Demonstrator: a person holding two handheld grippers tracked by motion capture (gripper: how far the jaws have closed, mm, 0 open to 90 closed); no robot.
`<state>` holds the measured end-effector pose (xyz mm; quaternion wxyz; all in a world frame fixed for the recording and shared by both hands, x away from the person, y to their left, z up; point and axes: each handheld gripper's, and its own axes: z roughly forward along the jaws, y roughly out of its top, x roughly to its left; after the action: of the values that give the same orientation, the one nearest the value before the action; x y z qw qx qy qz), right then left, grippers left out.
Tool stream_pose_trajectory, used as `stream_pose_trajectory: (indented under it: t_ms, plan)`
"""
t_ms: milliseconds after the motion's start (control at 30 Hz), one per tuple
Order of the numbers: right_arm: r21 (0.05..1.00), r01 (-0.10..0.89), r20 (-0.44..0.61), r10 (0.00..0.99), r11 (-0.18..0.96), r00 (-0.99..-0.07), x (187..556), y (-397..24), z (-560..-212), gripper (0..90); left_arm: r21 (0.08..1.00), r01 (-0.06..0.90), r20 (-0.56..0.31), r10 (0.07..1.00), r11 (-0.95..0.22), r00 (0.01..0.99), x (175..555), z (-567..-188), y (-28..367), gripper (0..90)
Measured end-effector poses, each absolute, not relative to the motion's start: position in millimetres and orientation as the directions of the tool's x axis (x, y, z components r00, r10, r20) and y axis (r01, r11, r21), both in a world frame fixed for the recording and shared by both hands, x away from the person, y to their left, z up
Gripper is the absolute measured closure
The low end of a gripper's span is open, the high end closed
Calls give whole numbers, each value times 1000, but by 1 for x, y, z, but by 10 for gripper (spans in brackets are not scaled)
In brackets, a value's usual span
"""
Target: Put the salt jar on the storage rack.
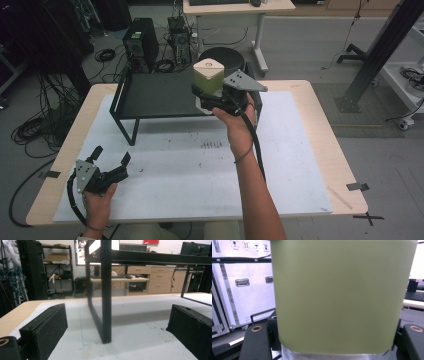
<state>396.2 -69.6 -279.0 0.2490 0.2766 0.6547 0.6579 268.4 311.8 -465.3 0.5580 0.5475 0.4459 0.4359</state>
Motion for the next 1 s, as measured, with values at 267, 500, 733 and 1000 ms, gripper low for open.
stream_pose_trajectory:
  t_ms: [267, 500, 733, 1000]
  plan:
    - [999, 35, 41, 685, -23, -727, 408, -57, -271, 302, 1000, 1, -20, 975, 21, 223, 268, -465, 312, 29]
    - [999, 32, 31, 682, -11, -730, 419, -43, -264, 302, 1000, -1, -21, 974, 22, 224, 268, -465, 312, 29]
    - [999, 36, 31, 681, -7, -731, 429, -30, -261, 302, 1000, 1, -18, 975, 19, 223, 268, -465, 312, 29]
    - [999, 32, 23, 674, 1, -738, 441, -13, -257, 302, 1000, -1, -23, 974, 23, 224, 268, -465, 312, 29]
